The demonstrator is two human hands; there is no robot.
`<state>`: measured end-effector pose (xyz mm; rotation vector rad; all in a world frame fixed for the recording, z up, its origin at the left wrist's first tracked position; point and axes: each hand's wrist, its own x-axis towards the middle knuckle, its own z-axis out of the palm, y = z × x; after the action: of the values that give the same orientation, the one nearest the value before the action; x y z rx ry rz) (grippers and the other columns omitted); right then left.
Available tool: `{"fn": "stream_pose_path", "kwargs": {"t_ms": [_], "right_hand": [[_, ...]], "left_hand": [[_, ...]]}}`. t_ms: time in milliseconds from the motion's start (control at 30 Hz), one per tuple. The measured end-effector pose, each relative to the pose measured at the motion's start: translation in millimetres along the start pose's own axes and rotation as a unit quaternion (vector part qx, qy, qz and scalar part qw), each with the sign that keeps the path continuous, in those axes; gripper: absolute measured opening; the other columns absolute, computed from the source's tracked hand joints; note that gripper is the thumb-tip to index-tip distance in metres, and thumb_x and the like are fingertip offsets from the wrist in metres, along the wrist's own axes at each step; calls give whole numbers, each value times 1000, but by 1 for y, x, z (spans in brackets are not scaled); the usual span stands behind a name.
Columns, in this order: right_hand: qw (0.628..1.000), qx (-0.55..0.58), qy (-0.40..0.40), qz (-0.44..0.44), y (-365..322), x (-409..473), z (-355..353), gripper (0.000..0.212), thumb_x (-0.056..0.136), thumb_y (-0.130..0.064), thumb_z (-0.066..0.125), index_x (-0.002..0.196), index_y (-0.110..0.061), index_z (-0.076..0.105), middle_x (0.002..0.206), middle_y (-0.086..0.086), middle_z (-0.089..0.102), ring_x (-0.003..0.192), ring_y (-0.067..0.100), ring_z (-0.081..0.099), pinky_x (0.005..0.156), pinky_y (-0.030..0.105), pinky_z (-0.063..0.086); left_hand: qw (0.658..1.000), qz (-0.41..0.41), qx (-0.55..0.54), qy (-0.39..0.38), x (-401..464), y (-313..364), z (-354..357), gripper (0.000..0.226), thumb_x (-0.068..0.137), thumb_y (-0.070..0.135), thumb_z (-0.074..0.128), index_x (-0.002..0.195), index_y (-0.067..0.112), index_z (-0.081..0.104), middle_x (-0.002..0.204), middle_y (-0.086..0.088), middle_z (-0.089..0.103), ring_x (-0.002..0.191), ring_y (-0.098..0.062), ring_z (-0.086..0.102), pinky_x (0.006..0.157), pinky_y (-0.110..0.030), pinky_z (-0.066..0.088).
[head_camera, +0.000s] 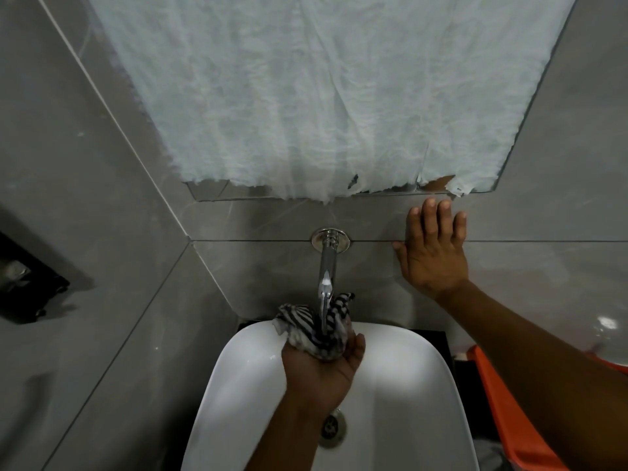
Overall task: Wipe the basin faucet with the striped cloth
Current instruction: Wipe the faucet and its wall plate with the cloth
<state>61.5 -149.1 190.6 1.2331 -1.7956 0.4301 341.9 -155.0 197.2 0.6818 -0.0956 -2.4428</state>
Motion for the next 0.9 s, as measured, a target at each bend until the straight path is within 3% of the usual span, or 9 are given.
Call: {"fn": "stream_pose_path", "kwargs": {"t_ms": [67,233,333,433,533,600,667,800,900], "right_hand": [[1000,2,-4,0,0,0,0,86,97,-49,39,155,-9,-10,162,10,-30,150,30,-26,122,49,-17],[1000,6,-7,-1,-1,0,-1,86,97,-49,40,155,-9,-10,162,10,-31,150,30,-26,122,49,-17],[1000,5,-7,1,0,0,-2,86,97,-49,40,155,-8,-9,161,10,-31,150,30,-27,121,49,-17],[1000,6,-5,1,-1,1,-2,86,97,-49,40,155,-9,-10,161,10,-32,150,29,-28,122,49,-17],[1000,10,-2,1,-1,1,-3,87,97,-48,41,155,-10,-11,161,9,-32,150,29,-27,122,49,-17],[1000,11,-3,4,-1,1,-3,86,97,-48,41,155,-10,-11,162,9,-32,150,29,-27,122,49,-17],[1000,10,-6,4,-1,0,-2,87,97,-48,41,155,-9,-11,161,9,-32,149,29,-28,122,49,-17],[1000,20,-18,4,-1,-1,-1,88,97,-48,42,155,-11,-12,160,8,-34,149,28,-30,121,49,-18],[1000,23,-19,6,-1,-1,0,89,97,-47,44,156,-11,-11,161,7,-33,149,28,-29,121,49,-18]], "left_hand": [[999,-8,-42,-1,-3,-9,3,52,96,41,43,128,4,61,94,-21,73,70,-28,72,75,-44,61],[998,-9,-55,-11,-10,-15,6,44,92,36,48,109,5,75,103,-16,74,85,-30,74,86,-46,55],[1000,5,-23,11,-17,-19,7,44,95,38,46,113,7,72,105,-14,75,89,-28,75,86,-44,53],[992,67,66,78,-18,-25,14,40,101,32,43,124,8,64,115,-17,73,99,-31,72,86,-42,52],[944,223,189,155,-13,-35,24,29,99,10,51,126,11,60,118,-17,71,103,-29,69,89,-39,54],[872,334,314,169,-9,-45,25,40,96,1,52,135,11,52,128,-16,65,113,-28,64,102,-44,51],[773,407,445,197,-3,-54,19,56,94,0,56,147,5,37,143,-19,52,131,-32,52,113,-46,42],[485,447,704,262,7,-57,21,81,83,11,71,147,-12,27,151,-35,36,138,-49,39,113,-58,35],[315,429,817,222,12,-39,46,95,71,28,78,149,-3,33,153,-29,39,138,-46,41,113,-57,31]]}}
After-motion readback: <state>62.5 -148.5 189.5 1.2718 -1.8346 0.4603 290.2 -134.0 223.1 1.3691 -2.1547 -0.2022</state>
